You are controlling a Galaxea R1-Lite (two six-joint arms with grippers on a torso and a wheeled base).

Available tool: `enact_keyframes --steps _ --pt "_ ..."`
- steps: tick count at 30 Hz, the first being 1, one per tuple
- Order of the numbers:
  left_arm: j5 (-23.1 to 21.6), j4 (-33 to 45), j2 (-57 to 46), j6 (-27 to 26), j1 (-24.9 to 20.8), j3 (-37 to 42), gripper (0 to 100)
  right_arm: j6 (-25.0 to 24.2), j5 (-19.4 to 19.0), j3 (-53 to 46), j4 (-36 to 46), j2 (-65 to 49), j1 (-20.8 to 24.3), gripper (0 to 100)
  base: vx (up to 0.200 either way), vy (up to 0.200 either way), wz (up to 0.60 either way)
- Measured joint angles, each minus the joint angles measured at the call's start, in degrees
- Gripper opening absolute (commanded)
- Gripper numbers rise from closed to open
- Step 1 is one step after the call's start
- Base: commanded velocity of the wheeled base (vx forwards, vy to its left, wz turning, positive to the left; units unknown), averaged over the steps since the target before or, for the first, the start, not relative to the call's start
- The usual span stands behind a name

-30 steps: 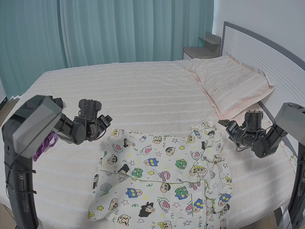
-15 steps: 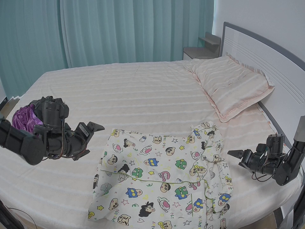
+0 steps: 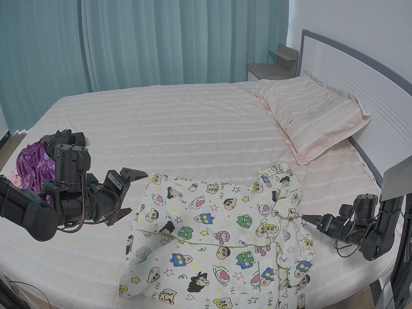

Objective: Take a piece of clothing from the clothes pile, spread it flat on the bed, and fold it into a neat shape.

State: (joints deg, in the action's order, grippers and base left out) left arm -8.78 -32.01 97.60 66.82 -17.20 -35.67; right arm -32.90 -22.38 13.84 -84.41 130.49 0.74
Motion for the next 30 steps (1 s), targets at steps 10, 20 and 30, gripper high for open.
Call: enact_keyframes --steps 10,20,30 --pt "-0.2 -0.3 2.0 0.8 -0.3 0.3 100 0.0 -1.4 1.2 -0.4 4.3 0.0 100 0.0 0.0 0.0" --pt "-0.3 -0.3 2.4 0.8 -0.4 0.3 100 -0.6 -1.6 2.7 -0.4 6.3 0.4 0 0.0 0.0 0.0" --pt "-0.3 -0.3 2.4 0.8 -0.4 0.3 100 -0.8 -3.4 2.3 -2.2 7.0 0.3 0 0.0 0.0 0.0"
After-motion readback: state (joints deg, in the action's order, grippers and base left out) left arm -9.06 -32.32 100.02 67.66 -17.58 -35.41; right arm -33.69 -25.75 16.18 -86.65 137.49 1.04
